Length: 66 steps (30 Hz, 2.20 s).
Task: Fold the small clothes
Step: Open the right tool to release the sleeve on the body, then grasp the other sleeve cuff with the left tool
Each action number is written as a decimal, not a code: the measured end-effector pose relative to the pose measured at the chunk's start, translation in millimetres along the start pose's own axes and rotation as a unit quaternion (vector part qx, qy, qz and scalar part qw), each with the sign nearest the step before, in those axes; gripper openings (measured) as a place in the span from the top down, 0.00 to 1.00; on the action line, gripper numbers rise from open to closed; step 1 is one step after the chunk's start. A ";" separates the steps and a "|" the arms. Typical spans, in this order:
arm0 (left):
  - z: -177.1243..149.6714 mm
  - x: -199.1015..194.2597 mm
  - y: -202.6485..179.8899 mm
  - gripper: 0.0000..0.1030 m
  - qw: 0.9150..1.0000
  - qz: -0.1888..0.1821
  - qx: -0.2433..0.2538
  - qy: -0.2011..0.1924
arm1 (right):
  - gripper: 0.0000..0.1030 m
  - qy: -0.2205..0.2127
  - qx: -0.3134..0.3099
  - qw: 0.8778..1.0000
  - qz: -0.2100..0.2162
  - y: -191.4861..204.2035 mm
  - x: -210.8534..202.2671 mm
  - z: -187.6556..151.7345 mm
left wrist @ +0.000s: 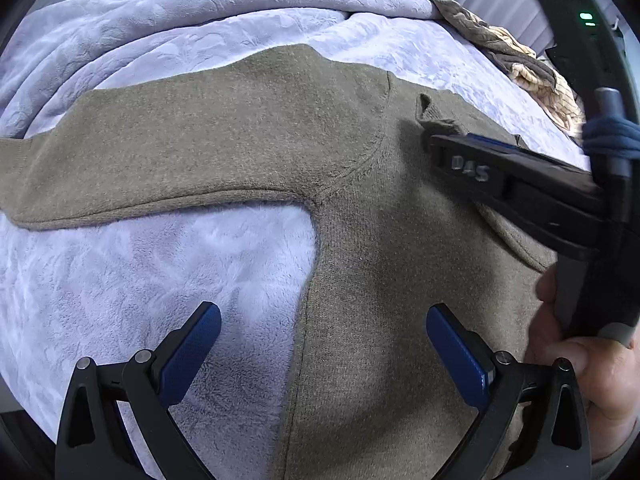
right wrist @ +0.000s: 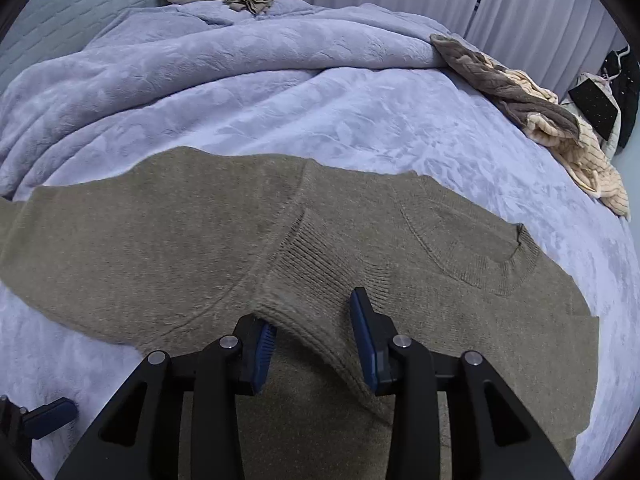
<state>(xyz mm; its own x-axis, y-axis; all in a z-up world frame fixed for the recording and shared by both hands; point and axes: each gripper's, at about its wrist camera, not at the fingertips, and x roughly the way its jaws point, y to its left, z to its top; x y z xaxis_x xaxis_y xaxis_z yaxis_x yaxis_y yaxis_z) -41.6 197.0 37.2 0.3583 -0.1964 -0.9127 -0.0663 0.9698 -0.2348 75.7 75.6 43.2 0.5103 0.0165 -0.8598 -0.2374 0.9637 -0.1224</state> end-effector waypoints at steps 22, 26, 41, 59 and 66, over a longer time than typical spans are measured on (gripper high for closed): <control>3.1 2.3 -24.3 0.00 1.000 0.010 0.024 0.006 | 0.43 0.082 0.228 0.950 -0.195 -219.5 1.6 -69.3; 2.5 3.3 -23.5 0.00 1.000 0.016 0.020 0.007 | 0.43 0.064 0.152 0.964 -0.209 -163.3 9.1 -54.2; -2.9 -11.8 -0.1 0.00 1.000 0.030 -0.004 -0.005 | 0.40 0.037 0.021 0.988 -0.148 -17.9 22.0 -17.5; 19.7 -43.4 206.0 0.00 0.967 0.034 -0.235 -0.088 | 0.38 -0.019 0.012 1.000 -0.016 -21.8 -48.0 -37.9; 35.7 -16.1 297.3 0.00 0.935 -0.067 -0.328 -0.112 | 0.38 -0.010 0.003 1.000 -0.019 -16.5 -51.7 -47.6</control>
<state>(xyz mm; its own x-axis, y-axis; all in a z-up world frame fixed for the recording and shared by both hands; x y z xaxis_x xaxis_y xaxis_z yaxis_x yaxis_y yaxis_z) -33.9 493.6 -6.0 0.5854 -0.2025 -0.7851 -0.5389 0.6262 -0.5634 13.9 46.1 66.1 0.5351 -0.0158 -0.8446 -0.2115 0.9655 -0.1520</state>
